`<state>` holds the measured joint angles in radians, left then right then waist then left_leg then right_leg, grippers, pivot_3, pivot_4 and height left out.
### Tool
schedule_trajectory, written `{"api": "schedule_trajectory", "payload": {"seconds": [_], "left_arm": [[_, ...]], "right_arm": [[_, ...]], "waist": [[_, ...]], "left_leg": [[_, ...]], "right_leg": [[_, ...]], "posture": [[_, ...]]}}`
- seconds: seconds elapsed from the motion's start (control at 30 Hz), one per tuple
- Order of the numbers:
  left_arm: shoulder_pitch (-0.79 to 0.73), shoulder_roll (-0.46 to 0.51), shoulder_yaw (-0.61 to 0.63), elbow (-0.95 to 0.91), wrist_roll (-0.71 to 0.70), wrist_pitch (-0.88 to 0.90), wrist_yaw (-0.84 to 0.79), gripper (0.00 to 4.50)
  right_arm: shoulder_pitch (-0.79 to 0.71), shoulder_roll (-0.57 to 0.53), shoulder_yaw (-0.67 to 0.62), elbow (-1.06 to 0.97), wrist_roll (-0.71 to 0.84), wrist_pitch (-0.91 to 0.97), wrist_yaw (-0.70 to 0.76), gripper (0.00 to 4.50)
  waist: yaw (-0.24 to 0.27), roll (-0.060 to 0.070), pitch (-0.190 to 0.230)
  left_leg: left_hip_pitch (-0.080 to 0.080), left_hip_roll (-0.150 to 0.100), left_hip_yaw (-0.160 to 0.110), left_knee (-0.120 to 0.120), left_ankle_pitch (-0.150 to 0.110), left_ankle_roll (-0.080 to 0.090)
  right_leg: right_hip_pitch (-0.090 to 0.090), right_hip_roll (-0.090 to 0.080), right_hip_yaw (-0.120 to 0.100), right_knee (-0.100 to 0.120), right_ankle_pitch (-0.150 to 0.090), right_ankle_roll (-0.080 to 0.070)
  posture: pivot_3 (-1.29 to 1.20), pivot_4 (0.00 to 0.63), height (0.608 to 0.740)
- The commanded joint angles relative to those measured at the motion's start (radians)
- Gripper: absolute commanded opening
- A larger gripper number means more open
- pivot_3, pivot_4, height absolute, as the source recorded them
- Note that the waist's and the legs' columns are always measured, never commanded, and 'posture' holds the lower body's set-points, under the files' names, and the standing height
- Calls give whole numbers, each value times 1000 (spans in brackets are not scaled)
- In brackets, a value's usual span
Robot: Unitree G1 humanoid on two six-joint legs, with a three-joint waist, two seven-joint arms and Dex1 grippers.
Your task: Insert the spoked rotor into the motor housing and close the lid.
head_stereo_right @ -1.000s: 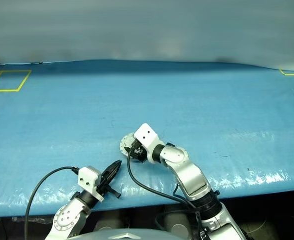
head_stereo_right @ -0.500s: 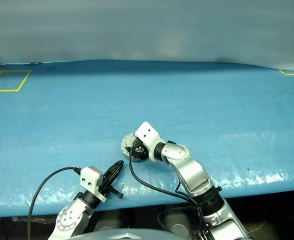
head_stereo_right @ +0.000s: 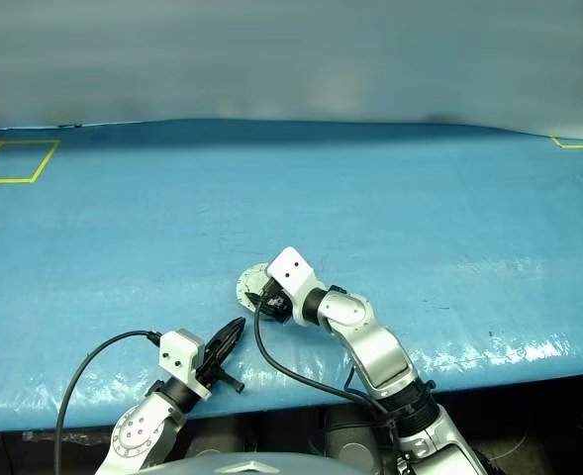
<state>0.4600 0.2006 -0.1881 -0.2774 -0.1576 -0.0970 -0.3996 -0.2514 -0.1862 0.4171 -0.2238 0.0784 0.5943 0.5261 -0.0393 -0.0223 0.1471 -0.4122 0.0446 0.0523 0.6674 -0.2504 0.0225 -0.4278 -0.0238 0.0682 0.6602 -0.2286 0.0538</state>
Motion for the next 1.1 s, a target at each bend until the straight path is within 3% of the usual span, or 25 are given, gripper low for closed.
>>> {"api": "schedule_trajectory", "payload": {"seconds": [0.03,1.1], "left_arm": [[-1,-1,-8,-11,2,-13,-2,0],[-17,8,-16,-15,11,9,4,0]], "right_arm": [[-20,-15,9,30,1,14,26,3011],[-131,-107,29,152,-56,-198,135,3011]], "waist": [[0,0,0],[3,0,0]], "left_leg": [[0,0,0,0,0,0],[1,0,0,1,0,0]], "right_leg": [[0,0,0,0,0,0],[1,0,0,0,0,0]], "posture": [[0,150,740],[0,150,740]]}}
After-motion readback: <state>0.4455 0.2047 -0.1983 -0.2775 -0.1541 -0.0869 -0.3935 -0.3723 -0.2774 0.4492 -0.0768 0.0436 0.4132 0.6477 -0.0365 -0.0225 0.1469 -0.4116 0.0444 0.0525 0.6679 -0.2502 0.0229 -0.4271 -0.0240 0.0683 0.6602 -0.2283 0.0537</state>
